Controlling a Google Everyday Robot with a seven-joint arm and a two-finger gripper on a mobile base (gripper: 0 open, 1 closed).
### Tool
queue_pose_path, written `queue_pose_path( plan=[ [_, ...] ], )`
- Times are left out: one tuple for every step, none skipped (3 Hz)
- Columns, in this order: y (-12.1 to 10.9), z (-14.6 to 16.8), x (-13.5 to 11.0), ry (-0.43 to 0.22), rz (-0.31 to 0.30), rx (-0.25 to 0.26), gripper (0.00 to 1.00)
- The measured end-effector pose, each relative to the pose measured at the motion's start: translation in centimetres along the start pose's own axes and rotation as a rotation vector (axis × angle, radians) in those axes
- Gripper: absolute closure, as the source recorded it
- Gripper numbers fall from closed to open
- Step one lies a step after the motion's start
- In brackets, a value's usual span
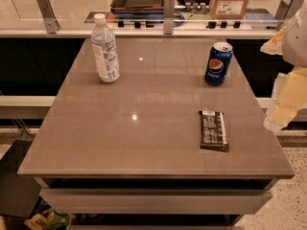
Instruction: Move rxbar chocolate near blue plastic bottle
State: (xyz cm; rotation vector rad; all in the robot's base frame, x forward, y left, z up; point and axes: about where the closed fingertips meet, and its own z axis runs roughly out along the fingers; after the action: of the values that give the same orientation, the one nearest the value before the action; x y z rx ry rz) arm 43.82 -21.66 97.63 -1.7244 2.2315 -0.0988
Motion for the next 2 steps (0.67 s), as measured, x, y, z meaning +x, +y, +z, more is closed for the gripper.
queue_pose_path(
  plan=[
    [0.00,0.00,0.00,0.000,0.000,0.000,0.00],
    [-0.07,-0.25,0.09,-0.017,0.025,0.014,0.00]
  ],
)
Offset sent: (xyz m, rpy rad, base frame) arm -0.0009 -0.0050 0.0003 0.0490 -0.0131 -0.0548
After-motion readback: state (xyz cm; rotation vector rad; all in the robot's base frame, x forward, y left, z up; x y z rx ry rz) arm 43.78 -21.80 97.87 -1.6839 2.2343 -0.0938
